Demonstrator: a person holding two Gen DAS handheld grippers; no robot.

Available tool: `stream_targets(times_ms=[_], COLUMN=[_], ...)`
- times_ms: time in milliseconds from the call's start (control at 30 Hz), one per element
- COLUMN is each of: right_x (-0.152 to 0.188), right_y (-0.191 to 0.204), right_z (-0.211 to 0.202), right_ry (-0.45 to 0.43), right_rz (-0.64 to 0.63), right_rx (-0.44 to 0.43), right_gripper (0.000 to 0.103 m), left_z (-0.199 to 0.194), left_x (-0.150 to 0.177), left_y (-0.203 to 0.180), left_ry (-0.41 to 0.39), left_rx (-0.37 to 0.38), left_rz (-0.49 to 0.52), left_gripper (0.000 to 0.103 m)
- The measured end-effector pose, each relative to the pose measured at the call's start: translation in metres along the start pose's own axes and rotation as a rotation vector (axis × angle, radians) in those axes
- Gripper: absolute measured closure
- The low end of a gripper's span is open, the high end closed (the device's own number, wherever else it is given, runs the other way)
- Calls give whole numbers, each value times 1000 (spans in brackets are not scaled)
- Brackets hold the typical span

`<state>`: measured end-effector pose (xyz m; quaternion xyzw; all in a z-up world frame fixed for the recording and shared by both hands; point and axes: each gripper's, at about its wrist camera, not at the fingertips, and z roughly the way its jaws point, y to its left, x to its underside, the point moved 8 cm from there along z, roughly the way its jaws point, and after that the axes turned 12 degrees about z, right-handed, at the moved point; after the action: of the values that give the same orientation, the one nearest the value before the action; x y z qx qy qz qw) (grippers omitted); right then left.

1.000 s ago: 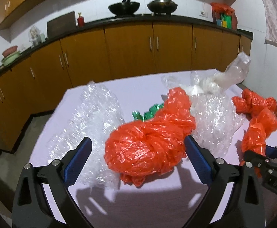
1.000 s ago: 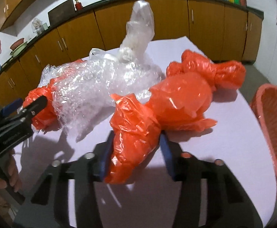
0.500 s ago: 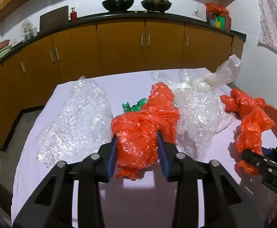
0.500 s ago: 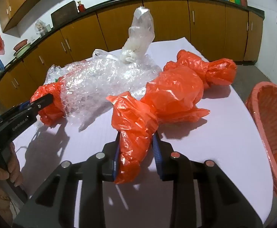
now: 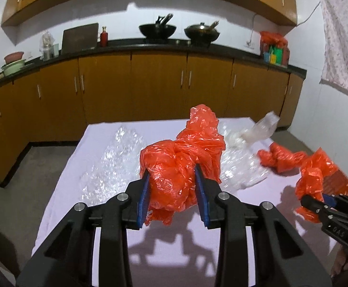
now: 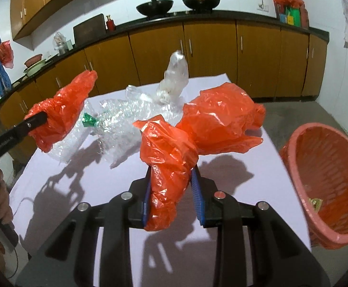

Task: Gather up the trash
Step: 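Lift the orange bags and carry both toward the basket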

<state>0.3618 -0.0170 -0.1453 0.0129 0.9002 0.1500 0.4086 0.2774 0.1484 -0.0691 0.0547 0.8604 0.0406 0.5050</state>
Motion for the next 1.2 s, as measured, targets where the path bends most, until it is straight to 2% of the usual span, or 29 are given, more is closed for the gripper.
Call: stream_targets(times_ms=[200, 533, 1200], right_x=[-7, -15, -20], right_y=[-12, -49, -144], right_z=[-25, -65, -116], right_ry=[-41, -108, -188], right_rz=[2, 12, 77], right_rx=[11, 85, 263], right_gripper=[73, 73, 73], left_z=[-18, -31, -30], left_x=[-17, -31, -44], left_y=[-22, -81, -182], left_ry=[-49, -91, -104], left_rx=[46, 155, 350], left_rz=[11, 35, 86], left_gripper=[68, 68, 68])
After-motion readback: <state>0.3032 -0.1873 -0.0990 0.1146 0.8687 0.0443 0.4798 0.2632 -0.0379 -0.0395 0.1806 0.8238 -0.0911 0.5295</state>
